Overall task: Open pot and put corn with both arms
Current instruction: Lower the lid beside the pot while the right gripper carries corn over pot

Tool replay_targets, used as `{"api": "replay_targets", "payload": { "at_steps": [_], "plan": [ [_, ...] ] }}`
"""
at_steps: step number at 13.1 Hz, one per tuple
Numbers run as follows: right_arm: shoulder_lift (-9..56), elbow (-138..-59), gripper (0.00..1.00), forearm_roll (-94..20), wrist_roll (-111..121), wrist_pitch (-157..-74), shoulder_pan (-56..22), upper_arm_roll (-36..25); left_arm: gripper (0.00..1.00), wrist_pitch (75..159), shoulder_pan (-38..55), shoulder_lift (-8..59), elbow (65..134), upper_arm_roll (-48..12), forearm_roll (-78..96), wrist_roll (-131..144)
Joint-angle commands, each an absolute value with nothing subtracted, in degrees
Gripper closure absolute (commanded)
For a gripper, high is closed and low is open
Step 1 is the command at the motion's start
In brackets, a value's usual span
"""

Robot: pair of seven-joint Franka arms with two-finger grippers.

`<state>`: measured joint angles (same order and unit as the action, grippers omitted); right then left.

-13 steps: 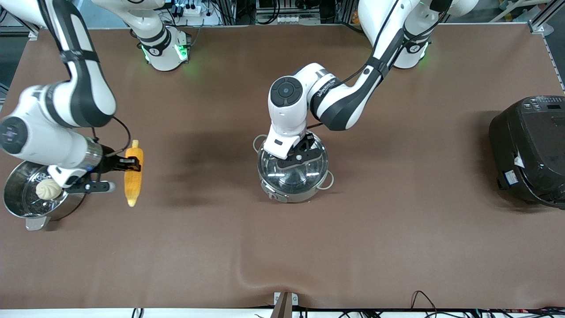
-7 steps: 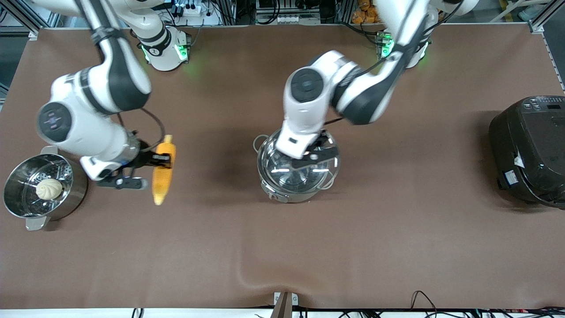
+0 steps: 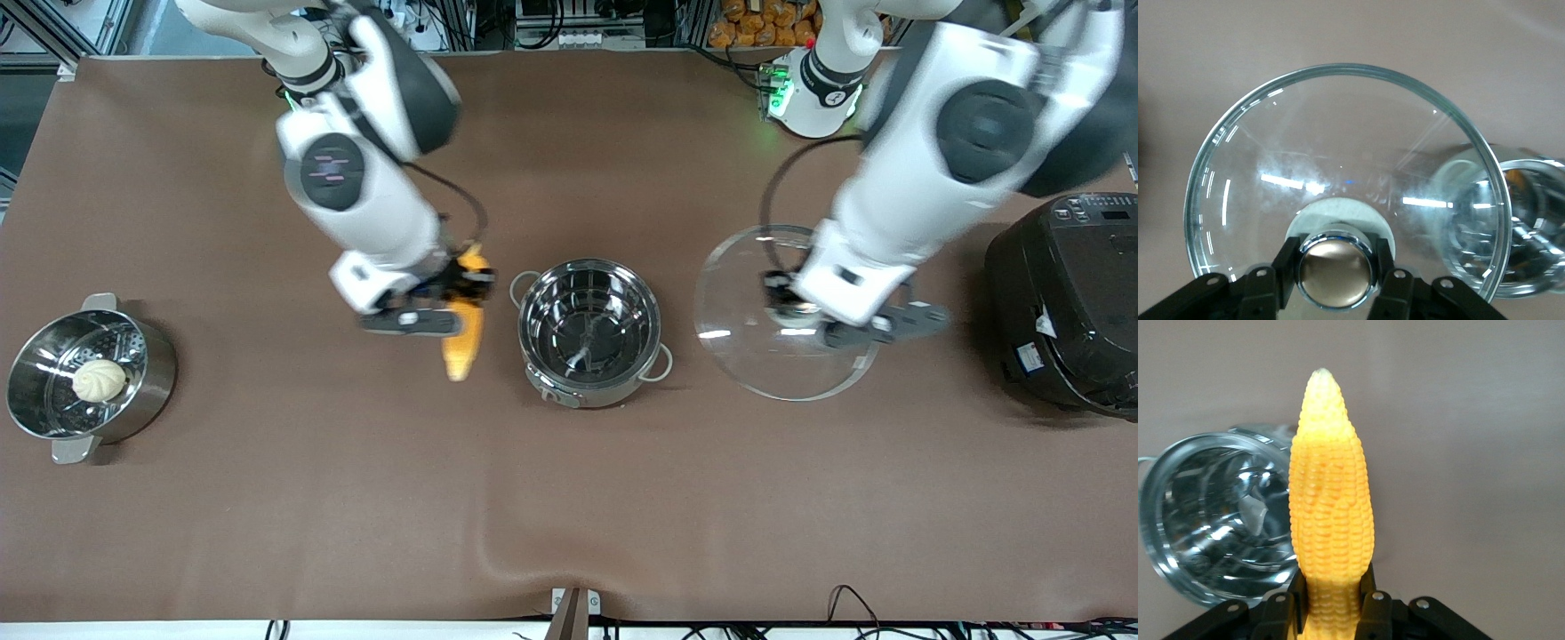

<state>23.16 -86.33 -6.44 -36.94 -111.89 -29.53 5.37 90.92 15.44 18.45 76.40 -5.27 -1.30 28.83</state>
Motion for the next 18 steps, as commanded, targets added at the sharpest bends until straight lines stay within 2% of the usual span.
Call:
{"api": "replay_targets", "payload": {
  "at_steps": [1,3,5,8,11,12,13,14,15,18],
  "plan": [
    [31.4,-79.3,0.9,-4.2,-43.7,-116.8,-35.4,4.4,1.0,90.9,12.1,16.9,81.3,-5.8,-0.9,25.7],
    [35.0,-79.1,0.9,-1.3,-49.6,-123.8,-38.0,4.4,1.0,92.2,9.7,16.3,84.4,-5.9,-1.0,23.7],
    [38.6,-76.7,0.89,0.5,-52.1,-125.3,-39.9,4.3,1.0,97.2,8.7,14.2,90.5,-6.0,-1.0,22.9],
    [40.7,-76.5,0.69,3.3,-54.8,-125.3,-41.0,4.4,1.0,110.6,6.1,9.5,104.4,-6.0,-1.0,16.8],
    [40.4,-76.7,0.66,3.3,-55.0,-124.5,-41.8,4.4,1.0,122.5,5.5,7.7,115.5,-5.8,-2.4,14.8],
    [40.5,-76.9,0.62,3.3,-55.0,-124.5,-41.8,4.4,1.0,126.6,5.5,7.3,118.9,-5.9,-6.3,14.9],
    [40.4,-76.9,0.29,3.2,-55.2,-124.5,-41.8,4.4,1.0,131.0,5.4,7.3,121.9,-5.9,-8.4,14.9],
    [39.9,-76.9,0.11,3.1,-56.6,-123.8,-41.4,4.4,1.0,135.7,3.8,8.1,124.3,-6.0,-8.5,14.9],
    [39.5,-76.7,0.0,3.3,-57.3,-122.3,-41.2,4.4,1.0,140.2,3.3,9.7,126.3,-6.0,-9.0,14.9],
    [35.7,-76.9,0.0,3.3,-53.8,-115.3,-38.0,4.3,1.0,145.6,1.9,15.4,126.9,-5.9,-9.1,14.9]
  ]
}}
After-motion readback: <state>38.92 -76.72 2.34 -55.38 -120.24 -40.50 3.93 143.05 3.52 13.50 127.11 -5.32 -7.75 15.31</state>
